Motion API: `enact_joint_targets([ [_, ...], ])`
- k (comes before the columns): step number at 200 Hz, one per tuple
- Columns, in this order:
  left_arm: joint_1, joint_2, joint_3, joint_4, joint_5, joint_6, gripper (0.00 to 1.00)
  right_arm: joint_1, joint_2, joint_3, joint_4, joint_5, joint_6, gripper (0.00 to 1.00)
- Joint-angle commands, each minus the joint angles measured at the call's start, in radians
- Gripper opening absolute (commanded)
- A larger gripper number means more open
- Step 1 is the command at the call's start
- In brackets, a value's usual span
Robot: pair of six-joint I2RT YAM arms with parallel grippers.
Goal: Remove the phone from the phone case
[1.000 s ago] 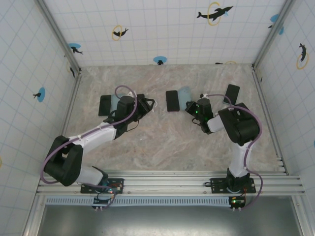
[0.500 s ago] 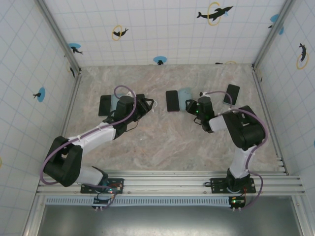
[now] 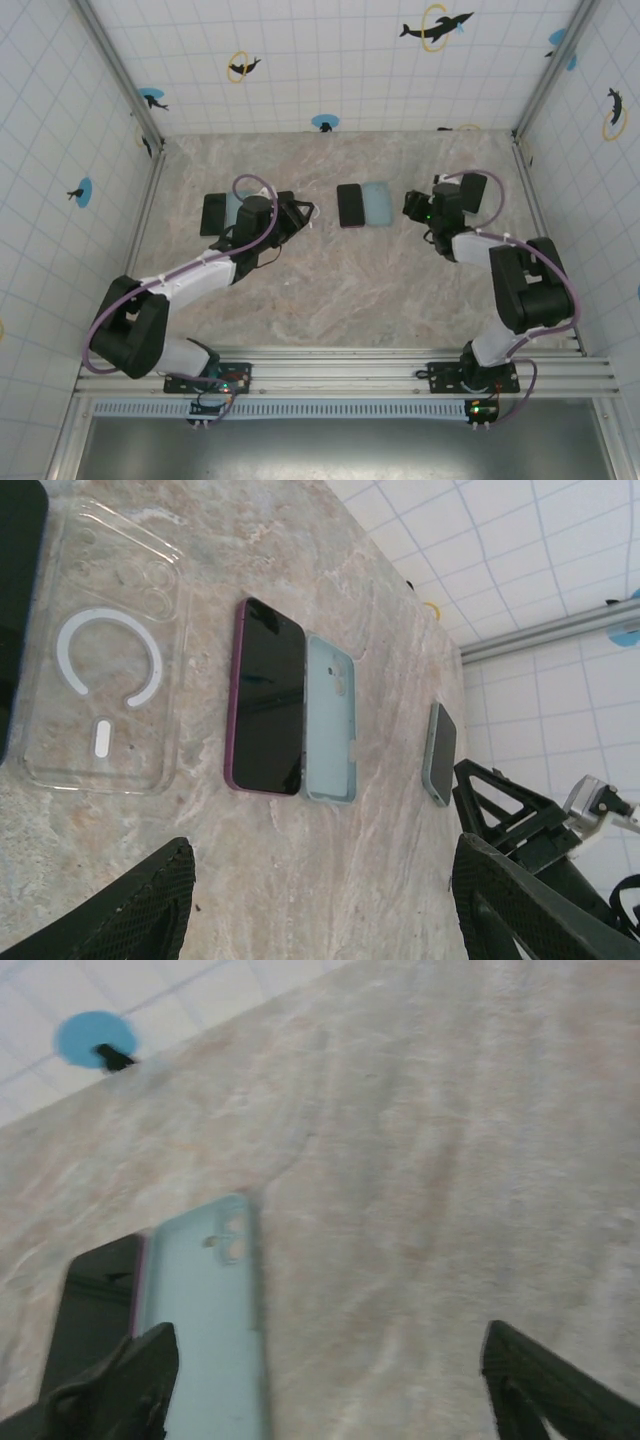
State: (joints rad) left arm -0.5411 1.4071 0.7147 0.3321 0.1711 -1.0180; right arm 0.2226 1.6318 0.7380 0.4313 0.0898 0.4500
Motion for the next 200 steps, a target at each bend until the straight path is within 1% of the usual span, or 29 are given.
enact_joint_targets([
  [1,0.001,0.026,0.006,0.057,0.039,-0.004,0.69,-0.065,-0.038,0.073,-0.186,0.049,-0.124,0.88],
  [14,-0.006,0.044,0.014,0.081,0.058,-0.021,0.70,-0.110,-0.029,0.104,-0.252,0.069,-0.166,1.00],
  [30,-0.016,0.073,0.026,0.116,0.087,-0.038,0.70,-0.155,-0.006,0.156,-0.327,0.093,-0.201,1.00],
  [54,-0.037,0.118,0.047,0.176,0.124,-0.075,0.73,-0.206,0.032,0.192,-0.344,0.137,-0.243,1.00],
  [69,-0.050,0.144,0.068,0.185,0.140,-0.081,0.74,-0.230,0.078,0.230,-0.347,0.157,-0.258,1.00],
  [76,-0.053,0.152,0.076,0.185,0.143,-0.080,0.77,-0.239,0.105,0.254,-0.385,0.166,-0.258,1.00],
  [89,-0.056,0.163,0.084,0.190,0.159,-0.080,0.78,-0.253,0.159,0.305,-0.407,0.171,-0.254,1.00],
  [114,-0.056,0.158,0.088,0.179,0.166,-0.072,0.80,-0.268,0.263,0.408,-0.443,0.172,-0.248,1.00],
  [127,-0.057,0.149,0.094,0.158,0.164,-0.055,0.85,-0.270,0.310,0.448,-0.449,0.173,-0.245,1.00],
  [131,-0.056,0.147,0.094,0.155,0.164,-0.053,0.87,-0.271,0.323,0.462,-0.450,0.171,-0.244,1.00],
  [154,-0.056,0.140,0.104,0.134,0.181,-0.041,0.90,-0.276,0.402,0.552,-0.502,0.180,-0.231,1.00],
  [159,-0.056,0.139,0.107,0.124,0.180,-0.035,0.92,-0.276,0.414,0.567,-0.513,0.182,-0.231,1.00],
  [171,-0.056,0.132,0.106,0.115,0.177,-0.028,0.94,-0.277,0.433,0.585,-0.518,0.185,-0.228,1.00],
  [175,-0.056,0.128,0.104,0.111,0.175,-0.027,0.97,-0.278,0.437,0.589,-0.518,0.187,-0.226,1.00],
  [200,-0.054,0.114,0.103,0.089,0.165,-0.016,0.98,-0.276,0.463,0.613,-0.531,0.190,-0.221,0.99],
])
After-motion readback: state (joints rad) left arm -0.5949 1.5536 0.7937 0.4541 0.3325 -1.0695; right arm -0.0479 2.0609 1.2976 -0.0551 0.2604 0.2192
